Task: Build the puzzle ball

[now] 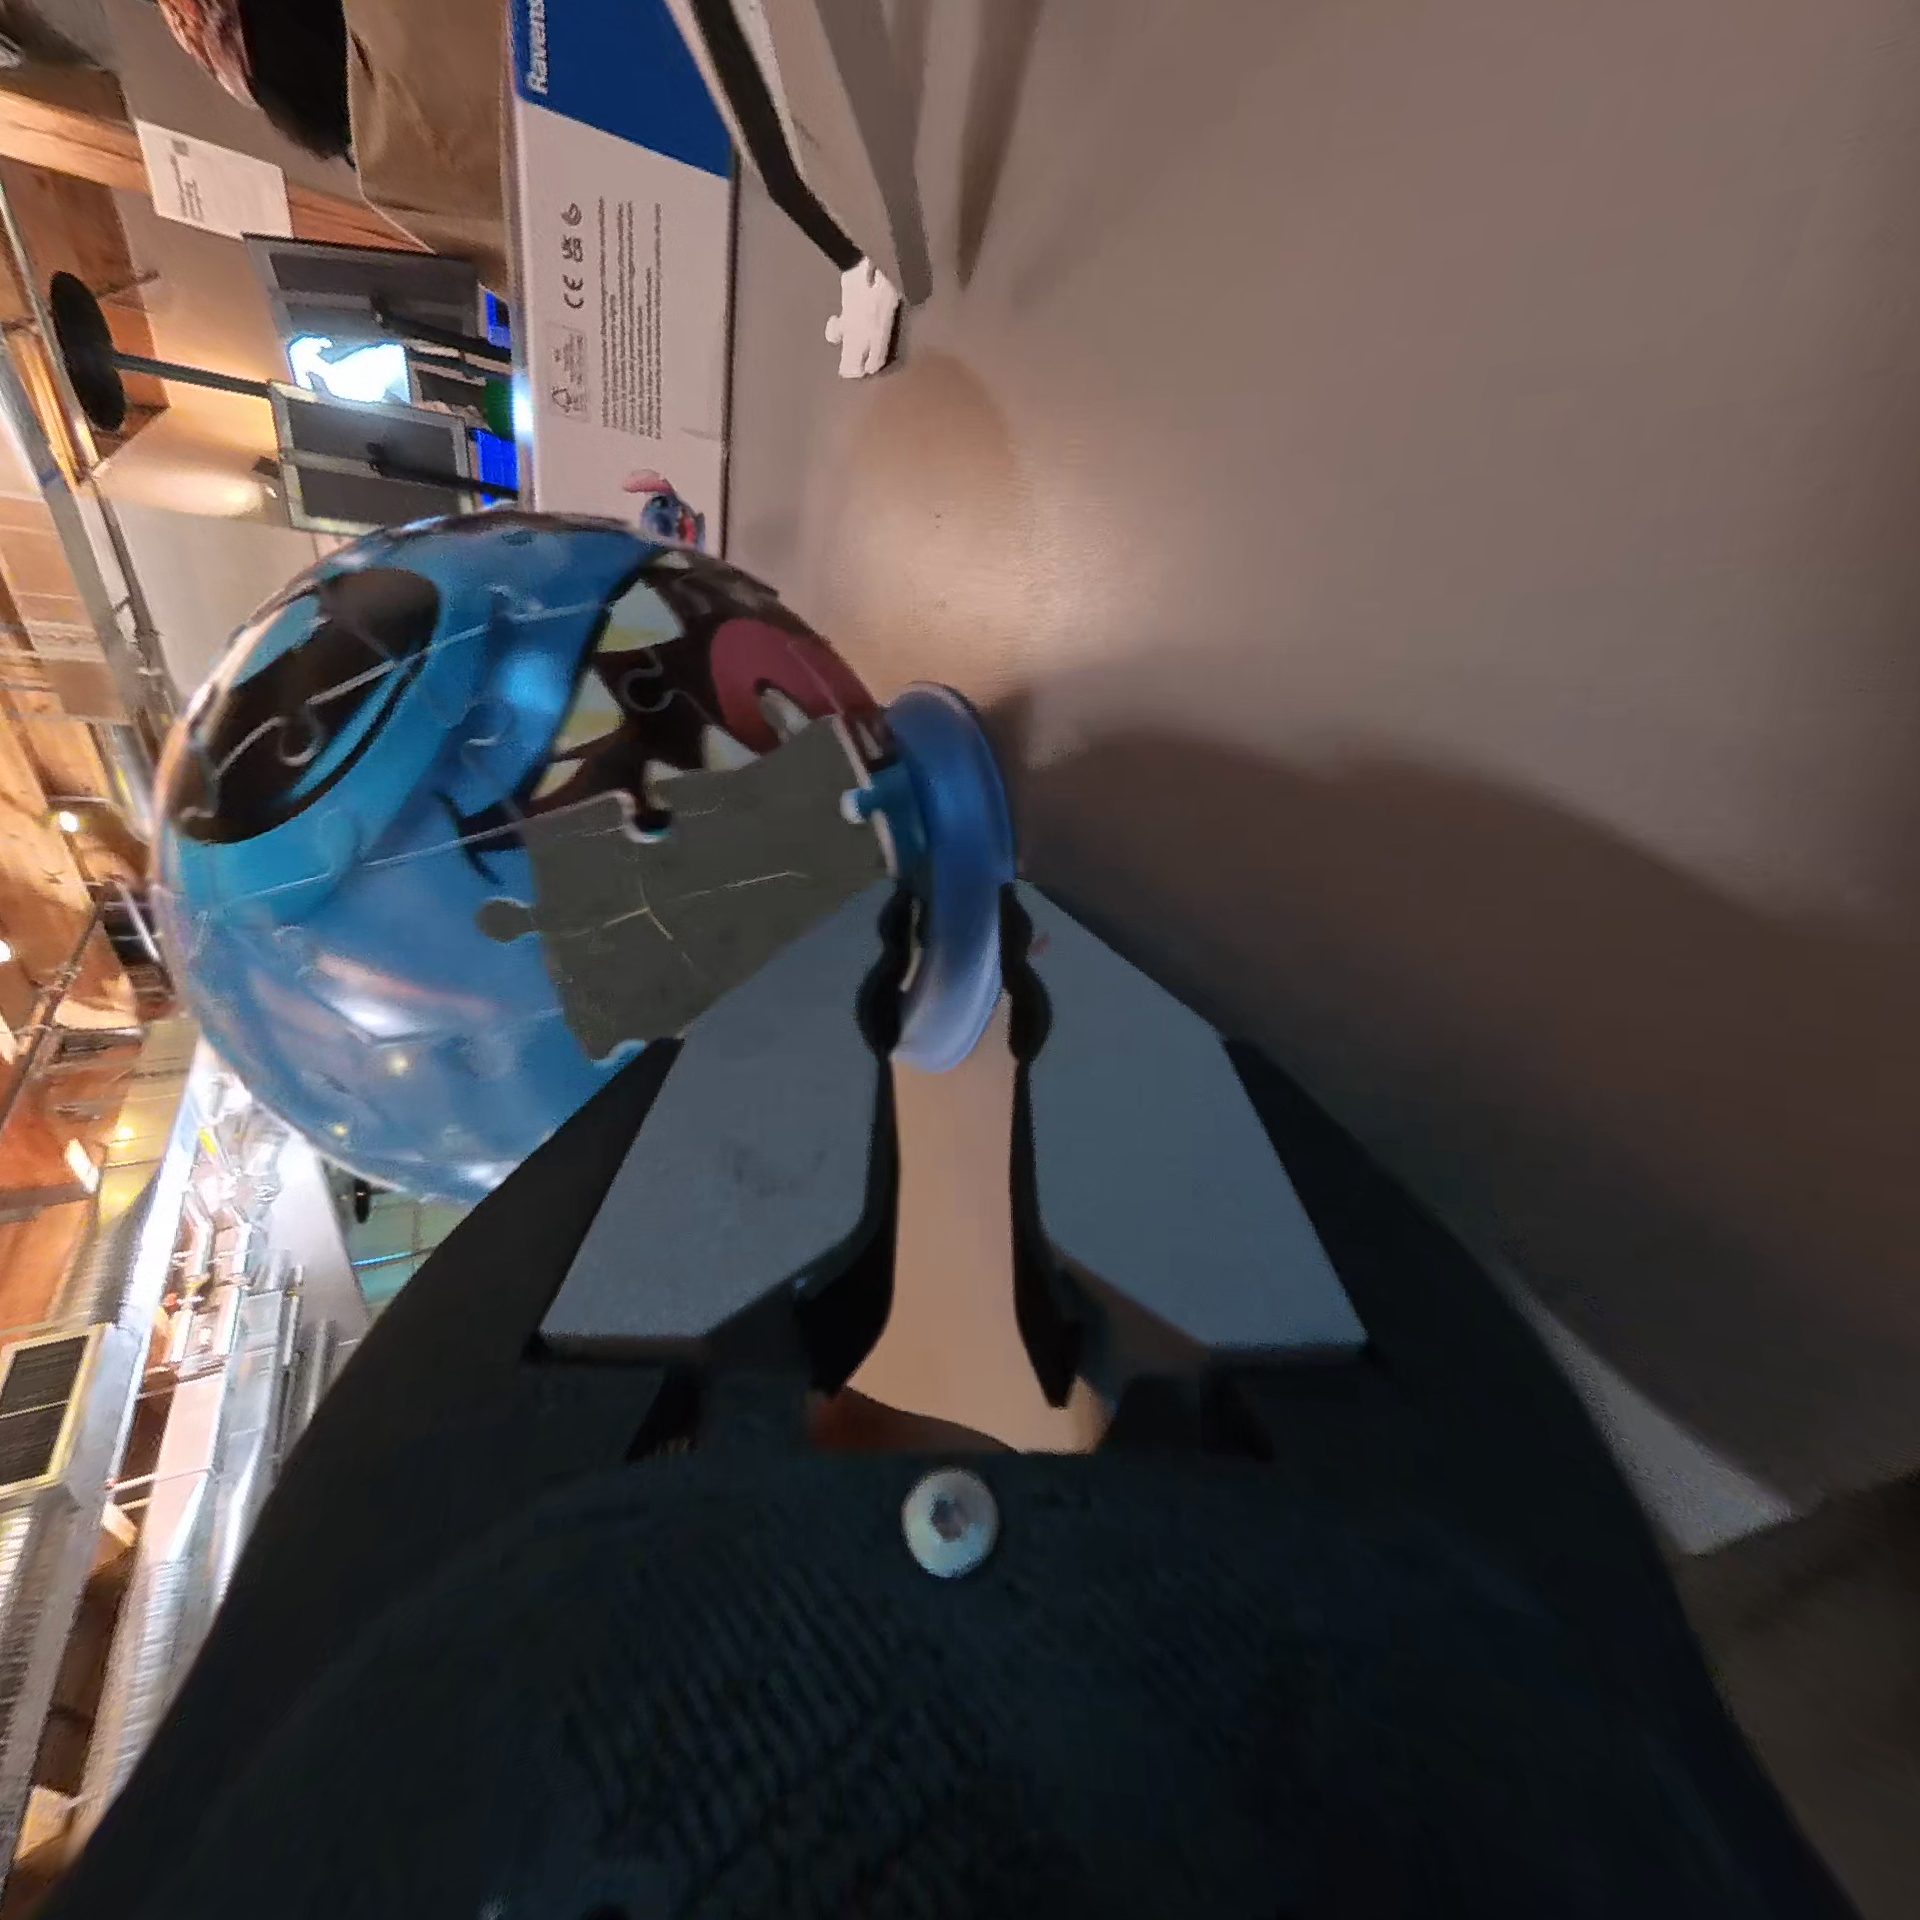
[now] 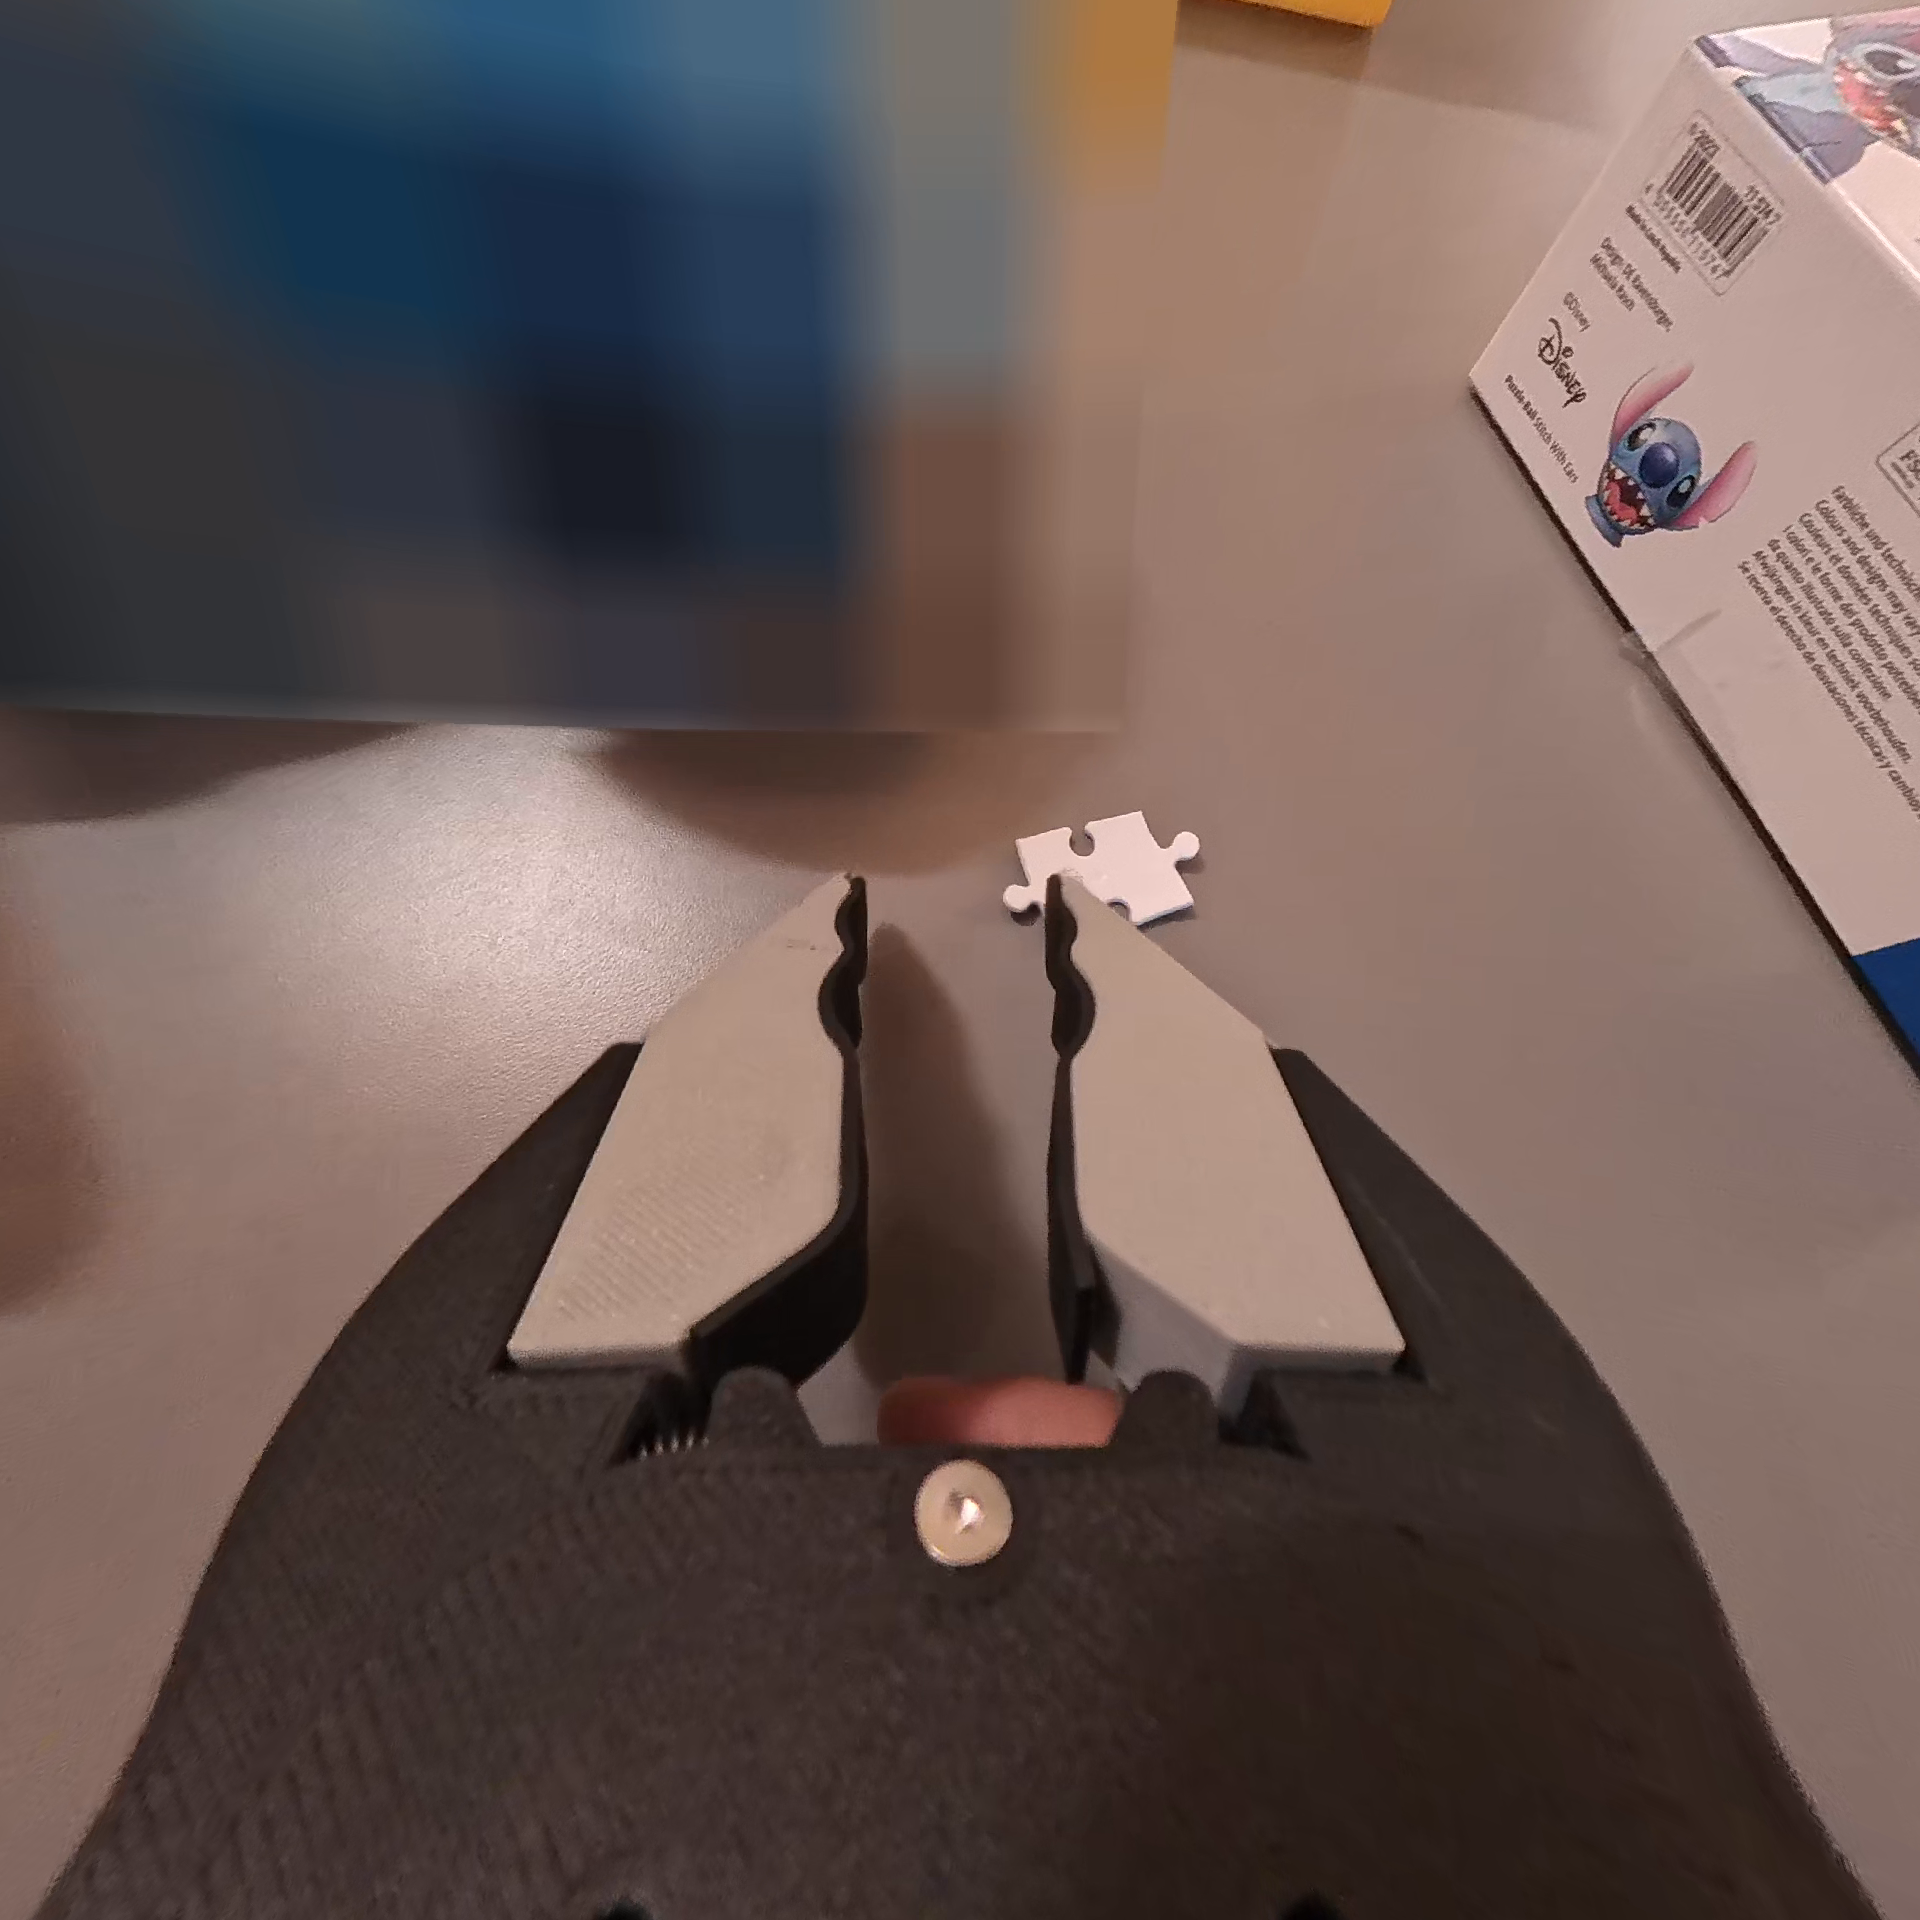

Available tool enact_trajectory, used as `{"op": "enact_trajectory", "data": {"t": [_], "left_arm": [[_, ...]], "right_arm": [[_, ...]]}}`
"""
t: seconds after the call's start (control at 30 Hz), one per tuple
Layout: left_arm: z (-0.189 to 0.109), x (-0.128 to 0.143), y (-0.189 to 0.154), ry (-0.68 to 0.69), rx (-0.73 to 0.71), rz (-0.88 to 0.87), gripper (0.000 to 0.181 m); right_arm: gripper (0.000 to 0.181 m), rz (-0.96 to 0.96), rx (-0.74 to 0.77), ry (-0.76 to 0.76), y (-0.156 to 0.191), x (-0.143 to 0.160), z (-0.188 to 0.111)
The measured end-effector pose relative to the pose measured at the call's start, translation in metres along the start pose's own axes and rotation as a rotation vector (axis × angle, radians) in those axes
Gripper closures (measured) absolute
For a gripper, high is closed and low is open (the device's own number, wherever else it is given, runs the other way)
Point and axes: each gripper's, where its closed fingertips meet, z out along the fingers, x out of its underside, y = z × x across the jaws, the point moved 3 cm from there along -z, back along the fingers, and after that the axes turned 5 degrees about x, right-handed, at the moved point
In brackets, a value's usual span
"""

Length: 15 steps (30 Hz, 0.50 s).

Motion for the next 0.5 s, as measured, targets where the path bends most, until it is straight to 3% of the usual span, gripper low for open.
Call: {"op": "enact_trajectory", "data": {"t": [0.07, 0.27, 0.37, 0.5], "left_arm": [[0.005, -0.001, -0.005, 0.001, 0.003, 0.018, 0.181], [0.008, -0.004, -0.003, -0.023, 0.001, -0.01, 0.181], [0.005, -0.002, -0.001, -0.019, -0.01, -0.015, 0.177], [-0.011, 0.001, -0.001, -0.058, -0.001, -0.067, 0.157]], "right_arm": [[0.15, -0.011, -0.002, 0.006, 0.001, 0.001, 0.001], [0.151, -0.022, -0.016, 0.014, 0.003, 0.001, 0.002], [0.15, -0.027, -0.019, 0.001, 0.002, 0.001, -0.001], [0.144, 0.007, -0.004, -0.027, -0.008, 0.0, -0.008]]}}
